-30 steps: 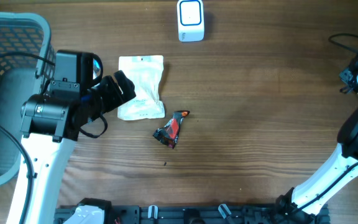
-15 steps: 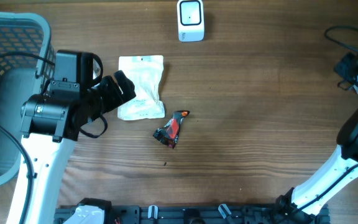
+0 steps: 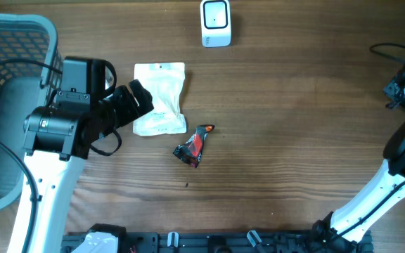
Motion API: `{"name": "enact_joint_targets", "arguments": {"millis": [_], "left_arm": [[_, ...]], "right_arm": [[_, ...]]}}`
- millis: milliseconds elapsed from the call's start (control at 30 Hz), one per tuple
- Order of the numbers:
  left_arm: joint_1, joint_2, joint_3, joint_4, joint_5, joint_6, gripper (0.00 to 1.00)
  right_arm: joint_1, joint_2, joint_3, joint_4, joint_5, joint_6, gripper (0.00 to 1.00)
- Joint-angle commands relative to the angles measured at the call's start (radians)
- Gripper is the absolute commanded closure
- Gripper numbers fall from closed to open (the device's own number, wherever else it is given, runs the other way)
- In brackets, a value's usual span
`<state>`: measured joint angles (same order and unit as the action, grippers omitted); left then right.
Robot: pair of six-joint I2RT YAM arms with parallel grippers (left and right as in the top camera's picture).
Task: Scan the item barcode
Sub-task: 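Hold the right gripper open at the table's right edge, then reach the right gripper to the clear plastic bag in the centre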
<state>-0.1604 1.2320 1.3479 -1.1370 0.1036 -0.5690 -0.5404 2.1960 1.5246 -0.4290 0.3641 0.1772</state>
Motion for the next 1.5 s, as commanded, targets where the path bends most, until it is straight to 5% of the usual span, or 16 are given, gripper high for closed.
{"name": "enact_joint_targets", "arguments": {"millis": [0, 100, 267, 400, 533, 700, 967, 1467], "left_arm": [[0.005, -0.002, 0.009, 0.002, 0.011, 0.015, 0.0], [0.005, -0.002, 0.009, 0.002, 0.011, 0.015, 0.0], [0.005, -0.002, 0.009, 0.002, 0.011, 0.015, 0.0], [0.005, -0.002, 0.009, 0.002, 0.011, 0.015, 0.0], [0.005, -0.002, 0.009, 0.002, 0.011, 0.015, 0.0], [0.005, -0.002, 0.009, 0.002, 0.011, 0.015, 0.0], [0.005, -0.002, 0.009, 0.002, 0.011, 0.015, 0.0], [0.005, -0.002, 0.009, 0.002, 0.011, 0.015, 0.0]], "right_arm": [[0.019, -0.111, 0.024, 0.02, -0.126, -0.02, 0.87], [0.04, -0.189, 0.024, 0.053, -0.396, -0.019, 0.81], [0.15, -0.245, 0.024, 0.095, -1.006, 0.105, 0.45], [0.267, -0.243, 0.023, 0.019, -1.175, 0.191, 0.37], [0.439, -0.24, 0.021, -0.061, -1.156, 0.214, 0.24], [0.678, -0.238, 0.02, -0.065, -0.888, 0.225, 0.03], [0.941, -0.135, 0.02, -0.005, -0.79, 0.388, 0.02], [1.139, 0.024, 0.019, 0.169, -0.804, 0.533, 0.03]]}}
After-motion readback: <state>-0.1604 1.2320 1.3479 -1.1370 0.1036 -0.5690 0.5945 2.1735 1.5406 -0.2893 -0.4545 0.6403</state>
